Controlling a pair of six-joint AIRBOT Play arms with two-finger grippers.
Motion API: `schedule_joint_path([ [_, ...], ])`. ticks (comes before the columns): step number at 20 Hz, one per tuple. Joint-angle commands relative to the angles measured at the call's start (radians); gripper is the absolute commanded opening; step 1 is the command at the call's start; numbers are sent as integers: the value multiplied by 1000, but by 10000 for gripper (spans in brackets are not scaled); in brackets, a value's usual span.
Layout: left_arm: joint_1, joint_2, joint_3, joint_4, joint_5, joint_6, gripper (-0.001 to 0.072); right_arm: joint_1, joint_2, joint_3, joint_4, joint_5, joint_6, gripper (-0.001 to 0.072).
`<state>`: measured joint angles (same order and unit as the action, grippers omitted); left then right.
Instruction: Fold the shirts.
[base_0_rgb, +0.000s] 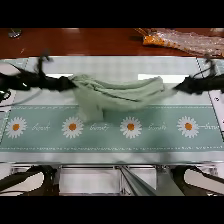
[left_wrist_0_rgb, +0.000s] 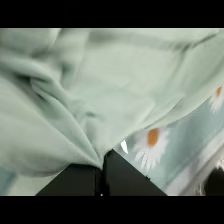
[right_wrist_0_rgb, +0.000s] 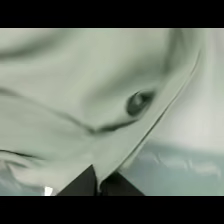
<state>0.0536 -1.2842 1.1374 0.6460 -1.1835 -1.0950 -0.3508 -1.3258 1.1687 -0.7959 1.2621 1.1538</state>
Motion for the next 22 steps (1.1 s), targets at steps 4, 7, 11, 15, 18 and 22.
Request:
schedule_joint_path([
  [4, 54, 348, 706, 13, 145, -2, 20, 5, 395, 561, 31, -222, 56, 17],
  [7, 54, 403, 969, 91, 151, -105, 20, 5, 414, 868, -85, -212, 187, 17],
  [11, 54, 517, 1051, 245, 72, -245, 20, 5, 464, 1033, -184, -101, 325, 17],
  [15, 54, 586, 1051, 451, -306, -422, 20, 5, 527, 1034, -366, 281, 377, 17],
  [18, 54, 560, 985, 461, -527, -474, 20, 5, 484, 1033, -410, 591, 374, 17],
  [22, 52, 502, 713, 458, -653, -460, 20, 9, 414, 776, -400, 593, 332, 16],
])
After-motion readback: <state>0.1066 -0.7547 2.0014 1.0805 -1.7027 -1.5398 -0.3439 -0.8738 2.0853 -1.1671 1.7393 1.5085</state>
